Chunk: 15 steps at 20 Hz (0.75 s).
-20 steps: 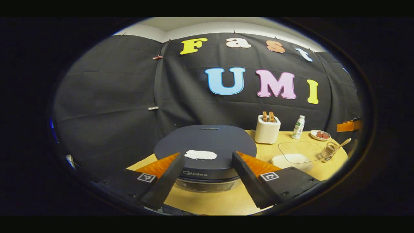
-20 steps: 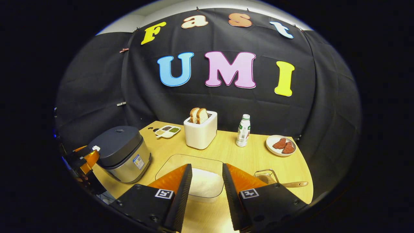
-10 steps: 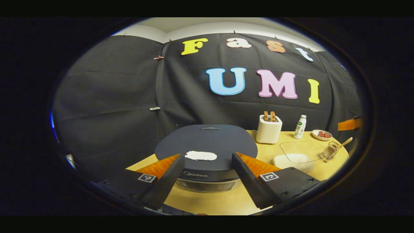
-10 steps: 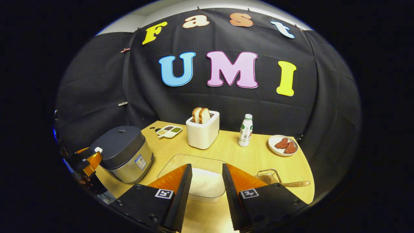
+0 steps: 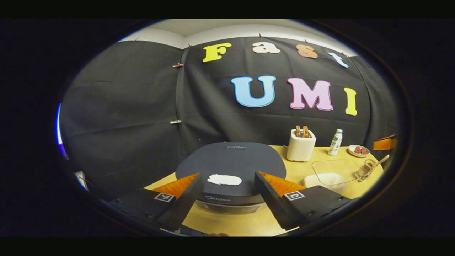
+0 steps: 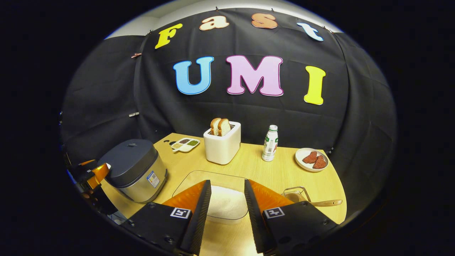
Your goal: Close the left gripper, press the button to open the rice cooker; take a wooden spoon from the chopstick holder with the right hand, scoop a spoonful of rice and pour it into the rice cooker, then put the wooden spoon back into the chopstick holder.
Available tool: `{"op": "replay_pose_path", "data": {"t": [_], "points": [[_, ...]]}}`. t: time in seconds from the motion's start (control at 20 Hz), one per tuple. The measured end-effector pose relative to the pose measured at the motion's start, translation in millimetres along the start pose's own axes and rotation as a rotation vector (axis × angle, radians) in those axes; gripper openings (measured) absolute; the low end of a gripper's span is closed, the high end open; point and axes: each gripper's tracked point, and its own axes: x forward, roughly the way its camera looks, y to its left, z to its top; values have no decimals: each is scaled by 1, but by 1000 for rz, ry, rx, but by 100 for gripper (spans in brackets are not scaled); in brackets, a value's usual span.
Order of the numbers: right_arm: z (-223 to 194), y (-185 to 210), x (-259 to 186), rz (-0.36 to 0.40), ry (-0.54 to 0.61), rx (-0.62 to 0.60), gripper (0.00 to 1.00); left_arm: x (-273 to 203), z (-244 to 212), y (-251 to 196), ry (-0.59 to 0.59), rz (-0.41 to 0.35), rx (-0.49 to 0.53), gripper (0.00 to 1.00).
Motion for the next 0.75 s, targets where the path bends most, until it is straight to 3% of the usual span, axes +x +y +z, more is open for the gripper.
{"op": "replay_pose_path", "data": {"t": [0.75], "points": [[2,10,2,-7,1,-12,60,-4,25,-1,-64,-20,61,96]]}}
